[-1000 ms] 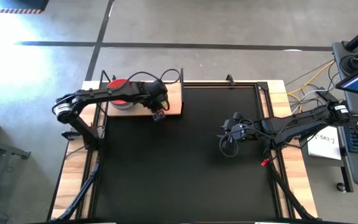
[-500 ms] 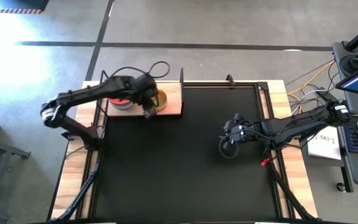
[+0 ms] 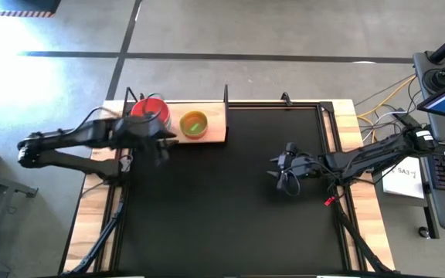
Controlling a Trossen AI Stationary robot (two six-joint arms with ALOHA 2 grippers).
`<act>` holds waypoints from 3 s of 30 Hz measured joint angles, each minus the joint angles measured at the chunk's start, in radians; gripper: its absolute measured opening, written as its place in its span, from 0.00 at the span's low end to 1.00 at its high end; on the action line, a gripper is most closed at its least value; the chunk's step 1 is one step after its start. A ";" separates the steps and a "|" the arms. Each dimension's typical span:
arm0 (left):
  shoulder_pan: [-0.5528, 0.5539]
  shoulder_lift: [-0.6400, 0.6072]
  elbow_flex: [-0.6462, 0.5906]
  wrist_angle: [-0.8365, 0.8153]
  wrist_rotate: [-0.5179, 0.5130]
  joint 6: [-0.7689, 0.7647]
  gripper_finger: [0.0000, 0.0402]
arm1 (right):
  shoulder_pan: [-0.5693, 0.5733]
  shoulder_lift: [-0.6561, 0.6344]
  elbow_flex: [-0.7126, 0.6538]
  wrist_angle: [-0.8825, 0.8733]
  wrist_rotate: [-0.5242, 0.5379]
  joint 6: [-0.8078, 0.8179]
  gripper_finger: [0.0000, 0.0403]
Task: Place and stack bowls onto a shelf
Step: Return to Home Position
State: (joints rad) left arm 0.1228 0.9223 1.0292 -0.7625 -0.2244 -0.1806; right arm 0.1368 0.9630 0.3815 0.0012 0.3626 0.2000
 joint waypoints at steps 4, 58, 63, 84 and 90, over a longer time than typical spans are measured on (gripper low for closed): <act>-0.121 -0.130 -0.071 0.001 -0.138 -0.086 0.21 | 0.000 -0.001 -0.040 0.067 -0.004 -0.018 0.53; -0.290 -0.345 -1.019 0.859 -0.315 -0.268 0.21 | 0.000 -0.006 -0.199 0.322 -0.022 0.009 0.53; -0.289 -0.344 -1.015 0.895 -0.341 -0.201 0.21 | 0.000 -0.006 -0.199 0.322 -0.022 0.009 0.53; -0.290 -0.356 -1.016 0.886 -0.341 -0.221 0.21 | 0.000 -0.029 -0.210 0.323 -0.022 0.008 0.53; -0.290 -0.478 -1.017 0.889 -0.341 -0.221 0.21 | 0.000 -0.136 -0.264 0.325 -0.023 0.008 0.53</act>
State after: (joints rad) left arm -0.1677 0.4440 0.0124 0.1269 -0.5651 -0.4015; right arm 0.1371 0.8272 0.1177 0.3262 0.3401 0.2085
